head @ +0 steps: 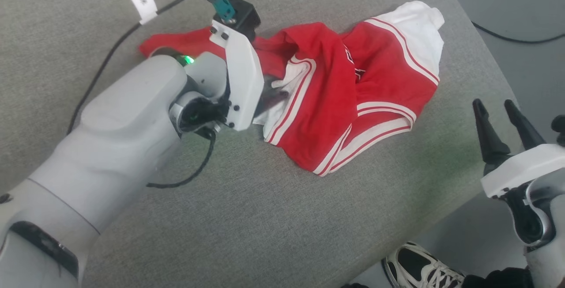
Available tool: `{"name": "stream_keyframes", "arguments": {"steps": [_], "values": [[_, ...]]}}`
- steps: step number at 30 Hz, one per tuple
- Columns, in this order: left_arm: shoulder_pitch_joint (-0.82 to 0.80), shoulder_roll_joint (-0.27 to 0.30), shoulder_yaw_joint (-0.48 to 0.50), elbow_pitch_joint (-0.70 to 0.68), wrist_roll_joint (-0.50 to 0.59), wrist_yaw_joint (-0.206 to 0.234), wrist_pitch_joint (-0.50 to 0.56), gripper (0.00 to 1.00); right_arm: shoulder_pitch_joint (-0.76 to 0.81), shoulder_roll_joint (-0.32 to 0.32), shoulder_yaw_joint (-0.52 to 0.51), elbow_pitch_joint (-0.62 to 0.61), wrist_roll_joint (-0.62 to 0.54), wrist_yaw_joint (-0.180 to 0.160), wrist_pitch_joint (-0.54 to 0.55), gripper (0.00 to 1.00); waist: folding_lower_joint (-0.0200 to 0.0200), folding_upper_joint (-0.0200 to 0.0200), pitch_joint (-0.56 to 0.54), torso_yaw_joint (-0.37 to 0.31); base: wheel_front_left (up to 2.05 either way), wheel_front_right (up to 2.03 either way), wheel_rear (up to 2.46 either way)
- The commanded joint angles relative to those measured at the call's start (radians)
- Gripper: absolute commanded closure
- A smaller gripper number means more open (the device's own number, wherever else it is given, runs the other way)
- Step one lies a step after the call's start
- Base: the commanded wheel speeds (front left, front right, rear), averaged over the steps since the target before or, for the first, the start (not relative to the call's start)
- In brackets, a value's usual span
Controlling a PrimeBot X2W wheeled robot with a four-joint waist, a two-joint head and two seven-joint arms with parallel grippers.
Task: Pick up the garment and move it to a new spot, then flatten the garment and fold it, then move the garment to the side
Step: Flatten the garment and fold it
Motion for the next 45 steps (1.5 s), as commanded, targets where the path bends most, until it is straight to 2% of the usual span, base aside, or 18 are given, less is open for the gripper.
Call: {"name": "stream_keyframes", "arguments": {"steps": [1,13,14,15,16,17,18,19,26,33,36,37,39,45], "values": [[-0.022,0.004,-0.007,0.017,-0.002,-0.002,-0.024,0.00,-0.014,0.009,0.008,0.003,0.003,0.000,-0.010,0.00,0.0000,0.0000,0.006,-0.007,0.00,0.00,0.00],[-0.051,-0.037,-0.091,0.070,-0.032,-0.002,-0.078,0.00,-0.038,0.022,0.049,0.025,0.015,0.000,-0.030,0.00,0.0000,0.0000,0.020,-0.016,0.00,0.00,0.00],[-0.053,-0.040,-0.095,0.075,-0.038,-0.002,-0.084,0.03,-0.038,0.022,0.052,0.026,0.015,0.000,-0.031,0.00,0.0000,0.0000,0.021,-0.016,0.00,0.00,0.00],[-0.054,-0.041,-0.100,0.081,-0.043,-0.002,-0.085,0.30,-0.040,0.022,0.055,0.027,0.016,0.000,-0.031,0.00,0.0000,0.0000,0.022,-0.017,0.00,0.00,0.00],[-0.056,-0.042,-0.109,0.083,-0.042,-0.002,-0.086,0.51,-0.043,0.023,0.057,0.028,0.017,0.000,-0.032,0.00,0.0000,0.0000,0.022,-0.018,0.00,0.00,0.00],[-0.058,-0.041,-0.113,0.086,-0.044,-0.002,-0.094,0.56,-0.045,0.023,0.058,0.028,0.017,0.000,-0.034,0.00,0.0000,0.0000,0.023,-0.019,0.00,0.00,0.00],[-0.061,-0.042,-0.115,0.093,-0.050,-0.002,-0.101,0.69,-0.046,0.023,0.060,0.028,0.018,0.000,-0.034,0.00,0.0000,0.0000,0.024,-0.019,0.00,0.00,0.00],[-0.064,-0.044,-0.120,0.096,-0.054,-0.002,-0.104,1.00,-0.047,0.023,0.061,0.028,0.018,0.000,-0.036,0.00,0.0000,0.0000,0.025,-0.019,0.00,0.00,0.00],[-0.084,-0.043,-0.146,0.102,-0.089,-0.002,-0.112,1.00,-0.036,0.011,0.047,0.028,0.015,0.000,-0.042,0.00,0.0000,0.0000,0.021,0.008,0.00,0.00,0.00],[-0.075,0.018,-0.155,0.041,-0.148,-0.002,-0.122,1.00,-0.012,-0.006,0.019,0.015,-0.002,0.000,-0.026,0.00,0.0000,0.0000,-0.030,0.087,0.00,0.00,0.00],[-0.043,0.074,-0.148,0.005,-0.182,-0.002,-0.126,1.00,0.004,-0.017,0.002,-0.002,-0.013,0.000,-0.009,0.00,0.0000,0.0000,-0.064,0.141,0.00,0.00,0.00],[-0.026,0.119,-0.144,-0.010,-0.207,-0.002,-0.119,1.00,0.013,-0.027,-0.011,-0.014,-0.021,0.000,0.008,0.00,0.0000,0.0000,-0.084,0.178,0.00,0.00,0.00],[-0.005,0.164,-0.139,-0.016,-0.223,-0.002,-0.116,1.00,0.025,-0.033,-0.025,-0.032,-0.030,0.000,0.025,0.00,0.0000,0.0000,-0.102,0.217,0.00,0.00,0.00],[0.056,0.273,-0.131,0.008,-0.271,-0.002,-0.105,1.00,0.051,-0.047,-0.061,-0.091,-0.056,0.000,0.085,0.00,0.0000,0.0000,-0.136,0.318,0.00,0.00,0.00]]}}
